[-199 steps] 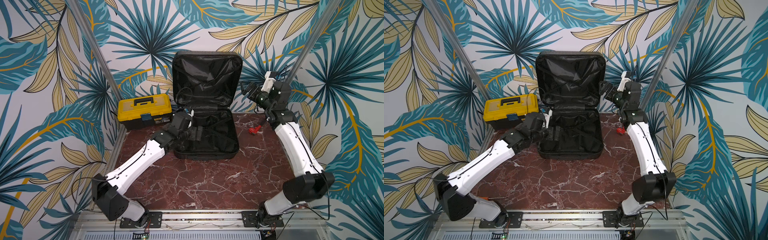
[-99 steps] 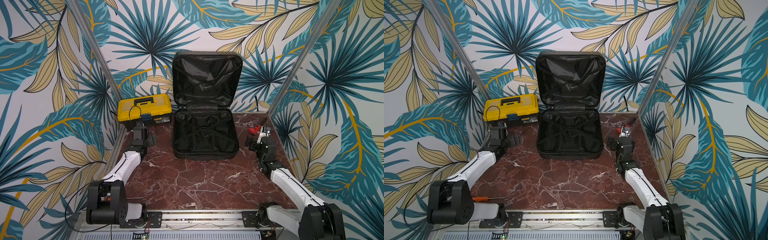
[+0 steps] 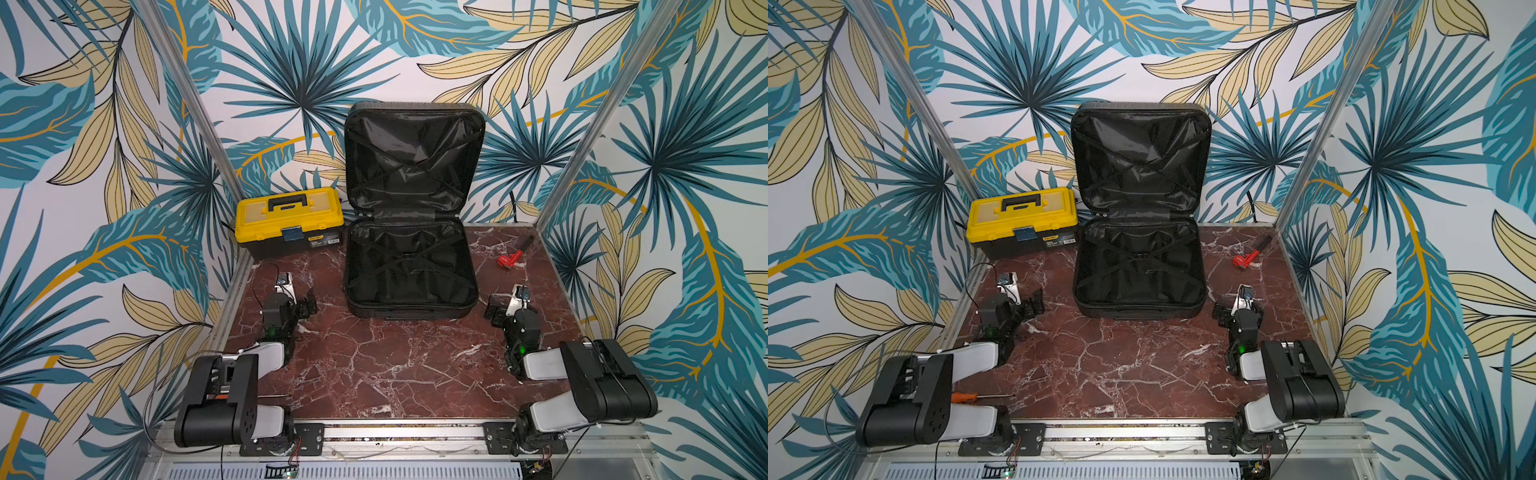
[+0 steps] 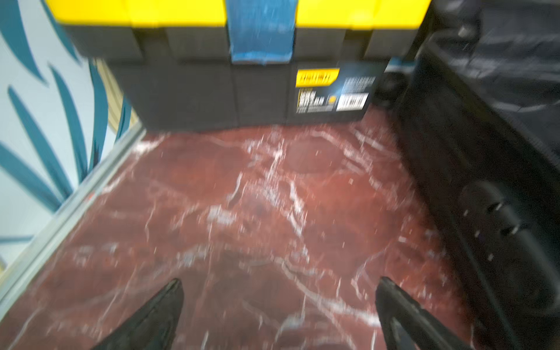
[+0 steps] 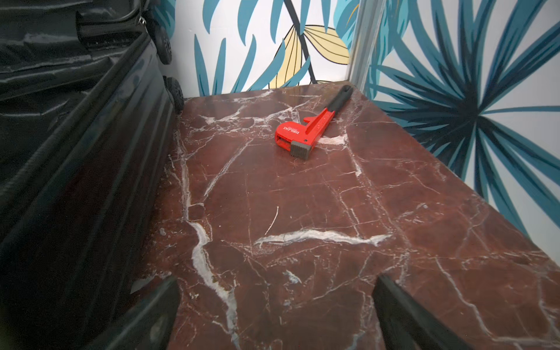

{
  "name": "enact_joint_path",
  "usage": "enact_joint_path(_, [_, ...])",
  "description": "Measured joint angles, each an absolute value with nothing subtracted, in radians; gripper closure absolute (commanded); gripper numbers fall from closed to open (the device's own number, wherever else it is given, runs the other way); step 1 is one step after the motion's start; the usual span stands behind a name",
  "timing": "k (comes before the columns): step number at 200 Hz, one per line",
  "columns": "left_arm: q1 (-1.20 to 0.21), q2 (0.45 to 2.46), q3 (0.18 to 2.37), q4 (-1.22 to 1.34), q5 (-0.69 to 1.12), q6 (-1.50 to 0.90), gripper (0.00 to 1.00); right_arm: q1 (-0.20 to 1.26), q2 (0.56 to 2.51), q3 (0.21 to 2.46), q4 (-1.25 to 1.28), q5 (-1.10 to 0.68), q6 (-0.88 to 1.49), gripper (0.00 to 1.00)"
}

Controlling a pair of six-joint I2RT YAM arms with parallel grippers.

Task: Open the suitcase zippers
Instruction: Reset both arms

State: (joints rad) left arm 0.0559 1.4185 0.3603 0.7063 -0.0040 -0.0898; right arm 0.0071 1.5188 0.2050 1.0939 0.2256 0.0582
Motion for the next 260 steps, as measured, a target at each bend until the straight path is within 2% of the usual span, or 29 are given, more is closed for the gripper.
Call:
enact_joint_path(37, [0.056,1.560,0.362,0.833,0.045,-0.052,0.01,0.007,1.517,0.289,1.080,0.220,0.055,0.01])
enact_joint_path(70, [0.056,1.562,0.364,0.881,0.054,-0.047,0.01,0.007,1.517,0.374,1.009,0.220,0.055,0.01])
enact_joint_path(260, [0.056,1.562,0.364,0.902,0.065,-0.034,0.01,0.007,1.517,0.378,0.926,0.122,0.014,0.01])
